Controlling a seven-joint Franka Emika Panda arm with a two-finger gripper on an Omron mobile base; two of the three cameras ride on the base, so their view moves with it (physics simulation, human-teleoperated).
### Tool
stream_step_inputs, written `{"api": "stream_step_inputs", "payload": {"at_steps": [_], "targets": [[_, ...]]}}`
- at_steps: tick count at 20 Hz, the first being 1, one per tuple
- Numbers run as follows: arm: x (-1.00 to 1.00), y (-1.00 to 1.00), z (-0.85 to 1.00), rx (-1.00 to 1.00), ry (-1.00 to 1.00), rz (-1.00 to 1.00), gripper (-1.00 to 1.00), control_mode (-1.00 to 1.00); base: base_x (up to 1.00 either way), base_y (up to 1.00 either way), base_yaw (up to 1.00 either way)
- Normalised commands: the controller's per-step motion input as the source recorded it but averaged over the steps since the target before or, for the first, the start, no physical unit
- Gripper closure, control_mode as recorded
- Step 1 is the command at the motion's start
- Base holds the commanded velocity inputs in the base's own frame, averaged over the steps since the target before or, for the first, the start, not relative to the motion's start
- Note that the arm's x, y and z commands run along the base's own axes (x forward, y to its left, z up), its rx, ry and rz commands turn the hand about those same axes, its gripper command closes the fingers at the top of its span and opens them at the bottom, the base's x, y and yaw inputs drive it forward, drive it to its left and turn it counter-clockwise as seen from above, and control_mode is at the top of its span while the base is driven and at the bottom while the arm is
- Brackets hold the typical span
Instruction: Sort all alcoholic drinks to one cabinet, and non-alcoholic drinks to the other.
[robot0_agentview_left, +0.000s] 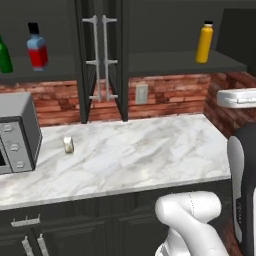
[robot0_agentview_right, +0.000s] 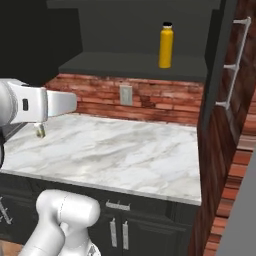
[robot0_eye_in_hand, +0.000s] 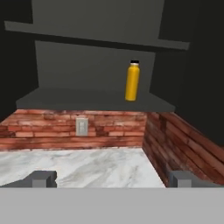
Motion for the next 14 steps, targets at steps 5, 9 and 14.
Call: {"api": "stream_step_inputs", "payload": {"at_steps": [5,9,14], "targets": [[0.00,0.00,0.00,0.00,0.00,0.00,-1.00,1.00,-0.74,0.06,0.01],[0.00,0.00,0.00,0.00,0.00,0.00,-1.00,1.00,-0.66,0.16,0.03],[0.00,0.00,0.00,0.00,0.00,0.00,-1.00,1.00,-0.29,0.39,0.02]]}}
